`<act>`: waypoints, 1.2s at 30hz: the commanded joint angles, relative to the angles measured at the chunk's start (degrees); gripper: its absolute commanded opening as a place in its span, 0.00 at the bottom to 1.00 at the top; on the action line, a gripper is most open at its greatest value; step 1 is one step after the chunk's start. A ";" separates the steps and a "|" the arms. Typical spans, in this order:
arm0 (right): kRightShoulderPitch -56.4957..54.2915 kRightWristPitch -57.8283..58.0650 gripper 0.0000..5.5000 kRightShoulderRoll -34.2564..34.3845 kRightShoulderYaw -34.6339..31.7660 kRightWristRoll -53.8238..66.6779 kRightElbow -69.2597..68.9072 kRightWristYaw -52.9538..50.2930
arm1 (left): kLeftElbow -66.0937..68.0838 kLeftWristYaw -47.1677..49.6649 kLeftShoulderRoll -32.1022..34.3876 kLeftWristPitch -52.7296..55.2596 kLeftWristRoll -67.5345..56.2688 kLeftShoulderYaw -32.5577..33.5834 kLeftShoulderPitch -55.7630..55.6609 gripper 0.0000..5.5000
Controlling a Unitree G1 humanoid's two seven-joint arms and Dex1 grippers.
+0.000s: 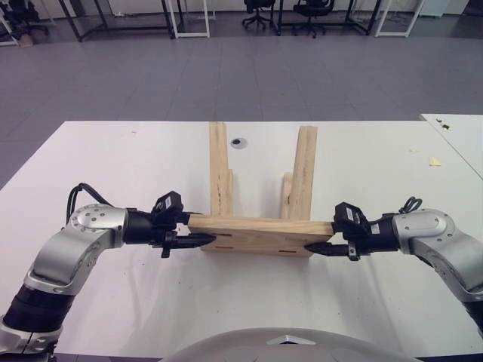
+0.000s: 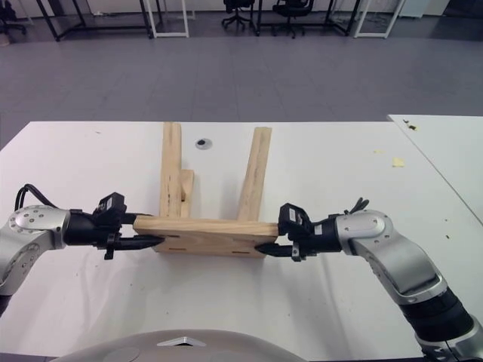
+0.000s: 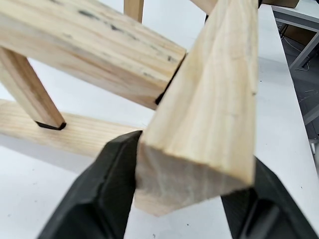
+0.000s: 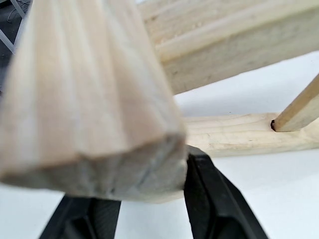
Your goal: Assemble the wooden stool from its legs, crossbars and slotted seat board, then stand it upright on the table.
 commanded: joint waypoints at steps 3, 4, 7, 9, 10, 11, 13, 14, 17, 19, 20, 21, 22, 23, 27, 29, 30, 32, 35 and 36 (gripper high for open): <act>-5.30 0.34 0.30 1.77 -4.01 5.21 0.99 2.12 | -1.44 -3.59 2.09 1.65 -5.47 3.74 -4.11 0.37; -6.93 2.04 0.30 1.57 -5.22 7.46 0.51 2.83 | -1.52 -4.33 2.39 2.55 -7.01 4.59 -6.33 0.37; -18.23 15.56 0.30 -2.51 -10.86 23.21 -0.49 6.35 | 1.51 -6.66 3.47 13.72 -18.75 6.95 -24.23 0.34; -29.00 26.68 0.30 -4.66 -14.28 37.63 2.25 7.79 | 5.20 -9.12 4.86 24.85 -27.29 6.91 -35.71 0.33; -34.76 32.34 0.30 -6.03 -15.07 44.86 5.50 8.42 | 7.51 -11.97 6.65 30.92 -30.44 6.21 -40.16 0.32; -39.13 36.58 0.30 -6.97 -15.27 49.49 8.35 8.91 | 9.36 -14.14 8.17 35.53 -32.58 5.74 -43.15 0.31; -51.85 48.53 0.28 -7.25 -13.85 53.68 19.02 9.55 | 16.50 -18.09 10.72 47.08 -34.24 3.46 -50.83 0.29; -57.48 53.03 0.28 -7.12 -12.35 54.39 24.34 9.33 | 20.06 -18.90 11.22 52.28 -34.35 2.54 -54.09 0.28; -69.39 56.81 0.26 -10.90 -0.70 62.28 37.58 10.21 | 31.04 -21.52 15.64 58.94 -39.54 -7.02 -62.18 0.25; -75.20 56.82 0.24 -11.79 6.98 68.01 43.83 11.23 | 35.74 -22.87 16.60 59.13 -43.04 -13.64 -66.61 0.24; -77.87 56.82 0.24 -11.01 10.48 70.20 47.22 11.51 | 39.29 -23.04 15.46 59.13 -43.68 -16.22 -69.24 0.24; -79.63 56.82 0.24 -9.95 14.37 72.35 50.42 12.05 | 43.28 -23.34 14.07 59.13 -43.98 -18.73 -71.37 0.24; -80.50 56.82 0.24 -9.48 19.12 75.17 52.62 13.11 | 46.39 -23.97 13.30 59.13 -44.77 -21.76 -72.61 0.24; -80.75 56.82 0.24 -10.01 24.82 78.91 52.81 14.55 | 47.30 -24.80 13.95 59.13 -47.10 -25.49 -72.67 0.24; -79.49 56.82 0.24 -10.42 40.16 86.01 51.14 19.81 | 47.14 -25.75 16.19 59.13 -55.81 -36.05 -68.16 0.24; -77.75 56.82 0.24 -10.49 43.31 86.18 49.62 21.18 | 45.26 -25.70 18.11 59.13 -58.58 -38.84 -65.41 0.24; -75.11 56.82 0.24 -10.97 43.61 86.19 48.22 20.07 | 44.27 -25.56 18.49 59.13 -59.36 -39.78 -64.10 0.24; -69.37 56.81 0.24 -10.95 42.04 86.20 47.01 14.99 | 43.00 -24.98 18.25 59.12 -59.28 -40.98 -62.28 0.24; -61.99 56.73 0.24 -10.79 40.13 86.20 47.58 9.99 | 42.86 -21.69 16.49 59.12 -54.43 -39.87 -59.07 0.24; -59.39 56.25 0.24 -10.44 38.92 86.19 47.80 7.21 | 41.37 -19.59 15.72 58.76 -50.39 -37.99 -56.72 0.24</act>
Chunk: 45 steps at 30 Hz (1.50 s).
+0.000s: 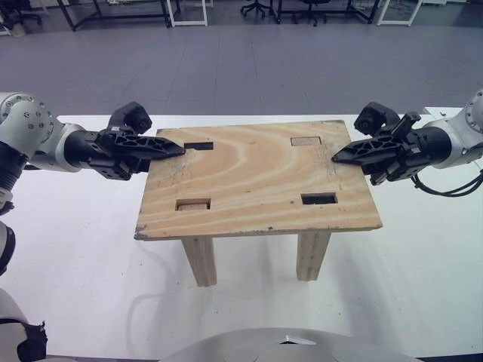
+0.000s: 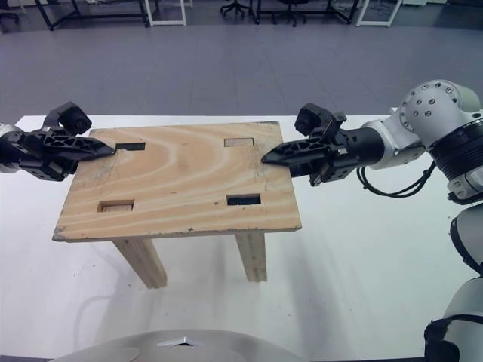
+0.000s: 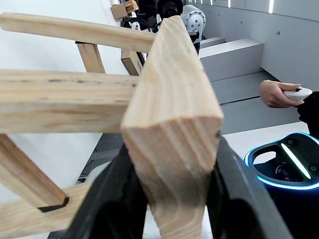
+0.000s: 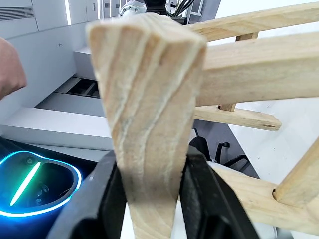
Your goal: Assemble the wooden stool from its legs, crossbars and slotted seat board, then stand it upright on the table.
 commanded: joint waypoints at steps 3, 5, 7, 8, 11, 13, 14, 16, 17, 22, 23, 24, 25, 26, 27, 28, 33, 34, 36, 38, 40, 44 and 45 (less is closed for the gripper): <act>13.69 -3.04 0.31 2.82 -9.79 9.71 -3.93 -10.96 | -3.55 5.09 -5.50 -2.78 10.36 7.20 8.28 0.31; 18.24 -4.83 0.39 2.69 -13.43 9.73 -4.59 -16.49 | -0.99 5.09 -6.92 -2.95 13.87 9.82 8.75 0.37; 21.91 -5.73 0.45 1.78 -17.34 9.71 -4.69 -20.67 | 0.94 4.27 -7.30 -3.64 17.32 11.95 8.80 0.43; 23.44 -5.92 0.48 1.20 -19.28 9.69 -4.53 -22.23 | 1.91 3.90 -7.28 -3.96 18.73 13.02 8.85 0.45; 28.90 -6.15 0.58 -2.26 -25.78 9.29 -4.00 -25.77 | 3.63 4.14 -5.61 -4.13 21.18 18.62 10.88 0.54; 34.31 -7.09 0.65 -5.45 -31.98 7.08 -3.95 -26.77 | 5.33 5.53 -4.46 -4.39 21.63 25.34 12.50 0.61; 37.03 -8.57 0.69 -6.64 -35.81 5.74 -3.95 -27.05 | 6.11 6.47 -3.66 -5.67 21.71 29.48 13.77 0.65; 43.75 -17.42 0.74 -6.54 -47.12 1.74 -5.04 -29.29 | 7.25 9.95 -1.62 -13.62 22.83 40.55 19.92 0.72; 48.08 -25.52 0.74 -3.93 -53.62 -2.32 -7.61 -32.71 | 5.68 14.48 -2.65 -22.62 25.33 46.95 25.74 0.75; 59.47 -75.79 0.74 23.03 -54.28 -46.49 -18.15 -54.92 | -4.36 52.48 -25.34 -71.16 47.24 61.41 48.79 0.78; 58.84 -82.02 0.74 26.55 -51.95 -53.60 -16.11 -57.35 | -3.68 57.61 -27.89 -76.45 51.39 59.92 49.91 0.78; 57.69 -86.65 0.74 29.56 -50.61 -58.82 -12.90 -59.38 | -2.54 61.27 -29.34 -81.21 56.04 57.33 50.77 0.78; 56.43 -89.36 0.74 31.85 -50.35 -61.89 -9.83 -60.69 | -1.29 63.12 -30.24 -84.60 59.20 55.50 51.08 0.78; 54.91 -91.57 0.74 33.73 -50.47 -64.46 -6.79 -61.58 | 0.62 64.66 -31.03 -86.82 60.95 55.03 50.56 0.78; 53.02 -93.76 0.74 35.29 -50.70 -67.03 -3.41 -62.14 | 2.32 66.04 -31.84 -88.24 61.28 56.16 49.91 0.78; 51.18 -95.78 0.74 36.90 -51.18 -69.17 -0.51 -62.46 | 4.14 67.25 -32.34 -89.34 61.36 57.71 49.12 0.78; 47.55 -104.06 0.74 43.62 -52.27 -79.87 7.45 -63.07 | 10.66 67.63 -31.78 -94.33 64.16 60.38 46.50 0.78; 47.75 -105.20 0.74 44.71 -52.11 -81.85 7.94 -63.22 | 11.43 67.42 -31.63 -94.81 64.71 60.53 45.77 0.78; 47.94 -106.88 0.74 46.33 -51.74 -85.20 8.41 -63.24 | 12.86 66.85 -31.20 -95.72 65.51 60.78 44.73 0.78; 47.27 -108.51 0.74 46.93 -51.77 -88.28 10.47 -62.85 | 14.17 67.00 -31.31 -96.70 66.02 61.36 44.30 0.78; 45.84 -109.06 0.74 46.37 -53.76 -88.99 12.89 -62.21 | 14.04 67.57 -32.35 -97.18 66.37 61.65 43.89 0.78; 43.26 -107.64 0.74 44.02 -57.95 -89.24 16.39 -61.24 | 13.25 69.78 -34.38 -96.70 68.03 60.31 41.10 0.78; 43.66 -106.82 0.74 43.23 -59.01 -89.18 16.46 -61.06 | 12.46 70.72 -34.93 -95.83 68.85 59.41 39.86 0.78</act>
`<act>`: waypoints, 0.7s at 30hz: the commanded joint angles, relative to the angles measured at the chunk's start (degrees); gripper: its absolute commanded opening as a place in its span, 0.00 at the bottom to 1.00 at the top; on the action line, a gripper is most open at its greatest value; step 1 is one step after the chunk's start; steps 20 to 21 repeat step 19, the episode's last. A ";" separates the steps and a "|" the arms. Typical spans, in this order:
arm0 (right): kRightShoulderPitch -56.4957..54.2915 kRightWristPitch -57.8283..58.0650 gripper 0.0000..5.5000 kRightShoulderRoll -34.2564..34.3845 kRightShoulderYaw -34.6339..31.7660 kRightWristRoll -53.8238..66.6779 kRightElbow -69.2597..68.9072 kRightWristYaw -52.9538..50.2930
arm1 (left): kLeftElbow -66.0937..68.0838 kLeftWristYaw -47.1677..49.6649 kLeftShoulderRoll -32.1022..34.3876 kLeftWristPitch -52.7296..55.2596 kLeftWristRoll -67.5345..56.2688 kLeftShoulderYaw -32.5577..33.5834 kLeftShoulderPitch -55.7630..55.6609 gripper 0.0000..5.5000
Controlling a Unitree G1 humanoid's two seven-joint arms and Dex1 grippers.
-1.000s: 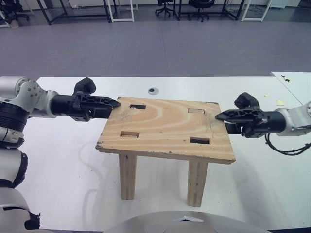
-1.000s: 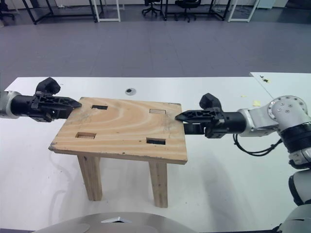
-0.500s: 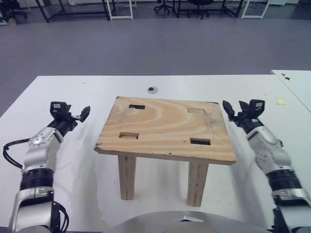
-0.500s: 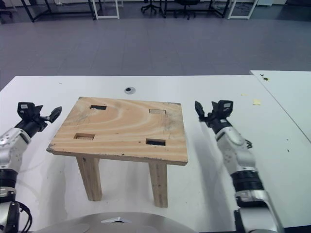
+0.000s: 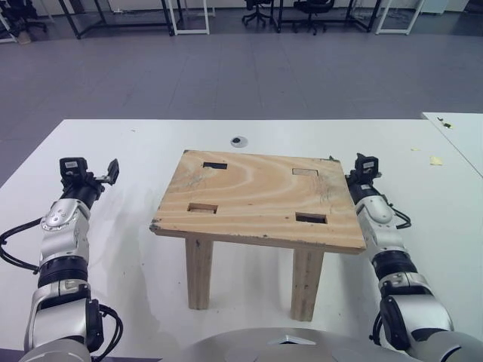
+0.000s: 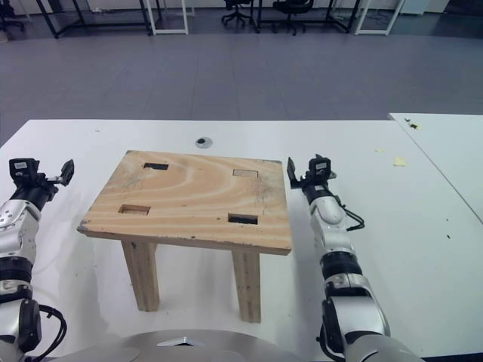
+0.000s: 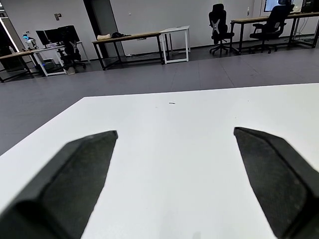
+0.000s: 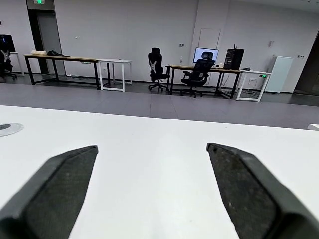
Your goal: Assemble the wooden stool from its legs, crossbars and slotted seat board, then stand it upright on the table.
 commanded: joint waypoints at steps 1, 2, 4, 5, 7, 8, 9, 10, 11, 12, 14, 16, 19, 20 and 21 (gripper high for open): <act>-0.67 3.16 0.74 -3.17 -4.02 0.39 0.37 0.78 | -2.09 3.86 -1.89 1.78 4.20 -2.91 -5.14 0.78; -0.02 4.79 0.74 -4.37 -5.23 0.89 -0.60 1.41 | -3.79 5.36 -1.86 3.10 5.95 -4.11 -6.53 0.78; 1.71 8.34 0.74 -7.24 -7.67 1.97 -3.73 3.10 | -8.47 7.81 -1.50 6.58 8.98 -6.21 -9.09 0.78; 3.59 11.14 0.74 -9.79 -9.64 3.02 -6.44 4.32 | -12.87 8.90 -1.03 9.74 10.86 -7.64 -11.14 0.78; 6.74 16.41 0.74 -14.81 -13.89 5.09 -10.35 6.30 | -21.75 10.30 -0.59 17.50 13.56 -10.04 -16.16 0.78; 7.70 18.47 0.74 -16.86 -15.73 5.79 -11.35 7.11 | -24.99 10.65 -0.92 21.21 14.23 -10.93 -18.76 0.78; 8.48 20.36 0.74 -19.14 -17.80 6.72 -11.86 8.08 | -27.40 10.85 -1.70 24.98 14.72 -12.10 -22.20 0.78; 8.60 21.98 0.74 -20.88 -18.89 6.99 -12.42 8.83 | -29.63 10.48 -2.12 28.44 15.05 -13.21 -25.12 0.78; 8.33 23.34 0.74 -22.16 -19.63 7.11 -12.61 9.26 | -31.46 10.18 -2.43 31.46 15.55 -14.49 -27.55 0.78; 8.13 24.53 0.74 -23.22 -20.33 7.18 -12.85 9.60 | -32.98 9.73 -2.90 34.28 16.26 -16.28 -30.19 0.78; 7.87 26.32 0.74 -24.36 -20.94 6.95 -13.49 10.12 | -35.83 8.68 -3.72 38.87 17.42 -19.22 -35.06 0.78; 7.75 27.66 0.74 -25.09 -20.80 6.42 -13.90 10.90 | -37.83 8.08 -4.02 42.12 18.23 -20.74 -39.50 0.78; 5.49 28.84 0.74 -26.94 -20.21 5.44 -12.50 12.75 | -38.60 8.22 -3.80 44.16 20.03 -21.09 -47.82 0.78; 5.49 28.84 0.74 -26.94 -20.21 5.44 -12.50 12.75 | -38.60 8.22 -3.80 44.16 20.03 -21.09 -47.82 0.78; 5.49 28.84 0.74 -26.94 -20.21 5.44 -12.50 12.75 | -38.60 8.22 -3.80 44.16 20.03 -21.09 -47.82 0.78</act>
